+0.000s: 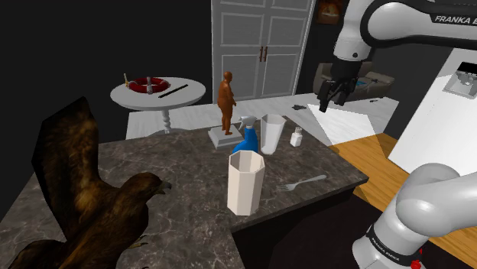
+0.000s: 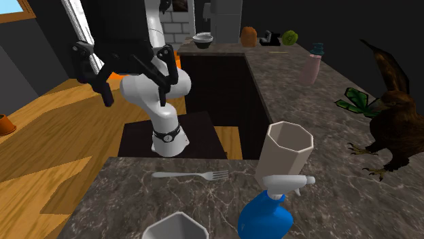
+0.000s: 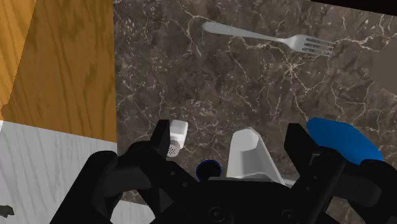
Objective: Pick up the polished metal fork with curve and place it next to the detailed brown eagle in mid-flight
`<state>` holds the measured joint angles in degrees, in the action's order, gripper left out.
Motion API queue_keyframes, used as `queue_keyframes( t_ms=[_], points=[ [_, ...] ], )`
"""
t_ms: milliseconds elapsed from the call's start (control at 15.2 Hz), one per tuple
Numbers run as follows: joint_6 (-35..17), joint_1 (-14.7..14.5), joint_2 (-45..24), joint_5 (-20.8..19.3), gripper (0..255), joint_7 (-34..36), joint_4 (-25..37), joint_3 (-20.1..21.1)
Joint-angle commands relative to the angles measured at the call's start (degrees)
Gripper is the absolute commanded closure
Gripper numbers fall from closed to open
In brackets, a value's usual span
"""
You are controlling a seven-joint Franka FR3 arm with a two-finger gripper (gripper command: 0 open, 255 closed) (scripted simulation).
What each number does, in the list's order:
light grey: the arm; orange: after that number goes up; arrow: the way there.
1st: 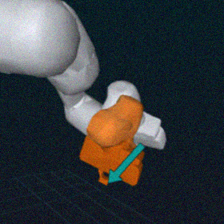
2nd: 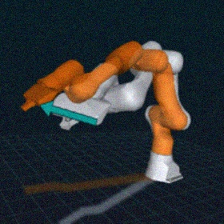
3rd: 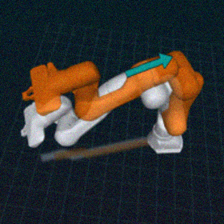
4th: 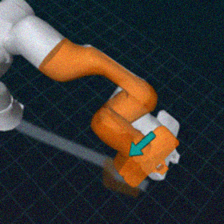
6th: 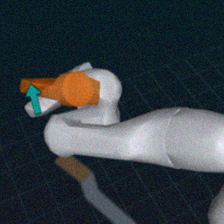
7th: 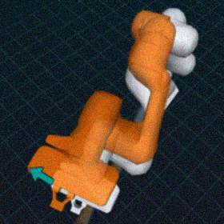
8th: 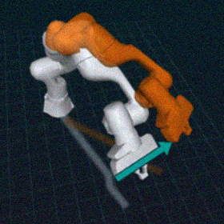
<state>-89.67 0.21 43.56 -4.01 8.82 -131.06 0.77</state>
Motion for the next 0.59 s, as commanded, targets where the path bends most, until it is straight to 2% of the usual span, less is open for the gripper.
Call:
queue_keyframes(
  t_ms=[0,528],
  points=[
    [0.0,0.0,0.0,0.0,0,0.0,0.0,0.0],
    [-14.27,-9.08,-0.8,0.64,0,-18.05,-13.33,-2.79]
  ],
)
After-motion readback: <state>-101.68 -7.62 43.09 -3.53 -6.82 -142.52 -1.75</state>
